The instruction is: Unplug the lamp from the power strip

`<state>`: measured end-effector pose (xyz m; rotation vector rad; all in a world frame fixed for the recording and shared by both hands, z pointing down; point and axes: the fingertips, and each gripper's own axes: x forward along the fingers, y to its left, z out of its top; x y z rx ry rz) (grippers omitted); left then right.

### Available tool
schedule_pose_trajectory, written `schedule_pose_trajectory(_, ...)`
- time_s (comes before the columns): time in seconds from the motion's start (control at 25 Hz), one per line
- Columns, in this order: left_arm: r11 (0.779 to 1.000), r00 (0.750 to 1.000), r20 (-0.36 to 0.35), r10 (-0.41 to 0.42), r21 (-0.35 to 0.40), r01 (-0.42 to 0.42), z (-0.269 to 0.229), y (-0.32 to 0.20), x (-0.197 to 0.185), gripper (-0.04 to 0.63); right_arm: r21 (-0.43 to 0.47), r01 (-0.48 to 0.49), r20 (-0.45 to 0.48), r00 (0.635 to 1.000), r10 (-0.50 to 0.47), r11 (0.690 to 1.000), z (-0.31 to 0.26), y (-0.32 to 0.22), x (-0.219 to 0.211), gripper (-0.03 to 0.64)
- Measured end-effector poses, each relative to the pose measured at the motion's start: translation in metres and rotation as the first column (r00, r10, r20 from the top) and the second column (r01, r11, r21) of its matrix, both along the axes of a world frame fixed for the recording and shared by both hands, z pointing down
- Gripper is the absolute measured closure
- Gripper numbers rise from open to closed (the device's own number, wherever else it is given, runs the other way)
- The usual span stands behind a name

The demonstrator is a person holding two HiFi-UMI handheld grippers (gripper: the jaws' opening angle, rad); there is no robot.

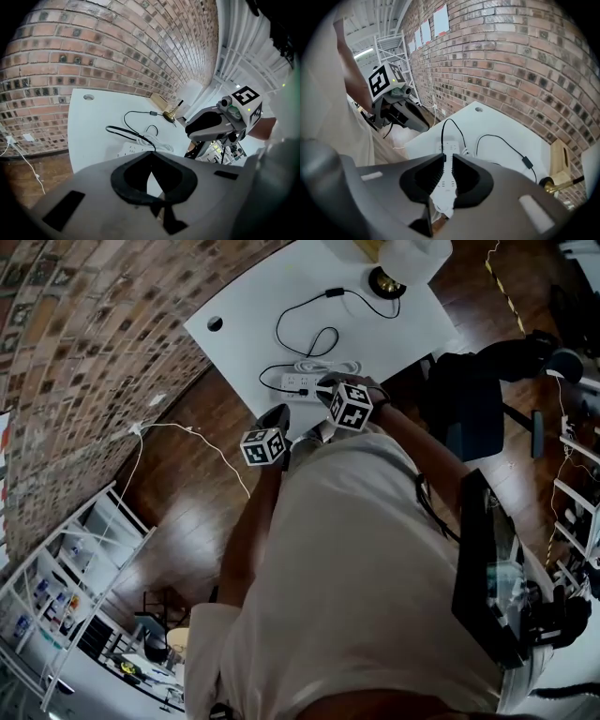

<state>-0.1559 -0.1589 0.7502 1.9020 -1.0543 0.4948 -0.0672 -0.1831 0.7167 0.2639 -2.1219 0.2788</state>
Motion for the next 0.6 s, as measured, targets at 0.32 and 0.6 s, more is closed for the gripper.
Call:
schedule_pose_trajectory(0.32, 0.995, 0.996, 0.03, -0.088, -0.041, 0.089, 0.011, 0.01, 0.007, 0.592, -0.053, 0.093, 0.015, 0.996, -0.092, 0.994, 0.017, -0.006, 0.016, 0.563)
schedule_pose_trajectory(0.6, 0.994, 0.993, 0.097, -0.074, -0.077, 0.082, 0.033, 0.019, 0.011, 0.592, -0.095, 0.132, 0.022, 0.991, -0.13, 0.987, 0.029, -0.011, 0.026, 0.563)
